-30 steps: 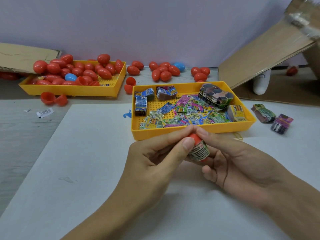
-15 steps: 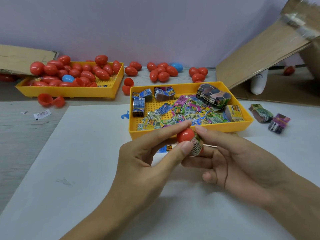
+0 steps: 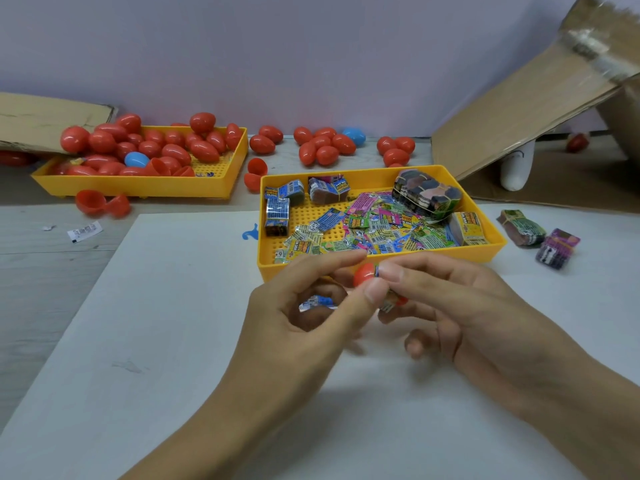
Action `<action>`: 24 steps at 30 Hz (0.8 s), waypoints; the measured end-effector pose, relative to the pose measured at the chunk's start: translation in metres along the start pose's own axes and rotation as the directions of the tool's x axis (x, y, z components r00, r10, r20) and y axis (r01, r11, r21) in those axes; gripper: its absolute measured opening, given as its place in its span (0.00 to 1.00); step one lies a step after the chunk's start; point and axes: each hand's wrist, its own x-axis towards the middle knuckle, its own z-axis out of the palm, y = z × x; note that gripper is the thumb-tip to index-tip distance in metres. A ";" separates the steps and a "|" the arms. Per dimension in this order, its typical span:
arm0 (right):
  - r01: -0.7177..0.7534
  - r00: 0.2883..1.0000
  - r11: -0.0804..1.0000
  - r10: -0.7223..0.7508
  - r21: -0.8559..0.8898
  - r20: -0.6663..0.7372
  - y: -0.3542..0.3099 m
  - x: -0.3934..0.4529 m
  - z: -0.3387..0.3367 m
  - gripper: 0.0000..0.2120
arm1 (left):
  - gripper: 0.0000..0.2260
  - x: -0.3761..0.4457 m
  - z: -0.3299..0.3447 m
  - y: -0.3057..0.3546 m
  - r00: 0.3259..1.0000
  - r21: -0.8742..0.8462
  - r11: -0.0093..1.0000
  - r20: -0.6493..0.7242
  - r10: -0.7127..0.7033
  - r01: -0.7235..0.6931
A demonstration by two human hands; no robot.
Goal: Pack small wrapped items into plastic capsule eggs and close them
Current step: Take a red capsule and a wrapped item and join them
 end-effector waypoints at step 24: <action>0.365 0.924 0.883 -0.383 -0.294 -0.005 0.013 -0.001 0.000 0.16 | 0.26 0.006 -0.004 0.002 0.961 -0.166 0.946 0.061 -0.271 0.277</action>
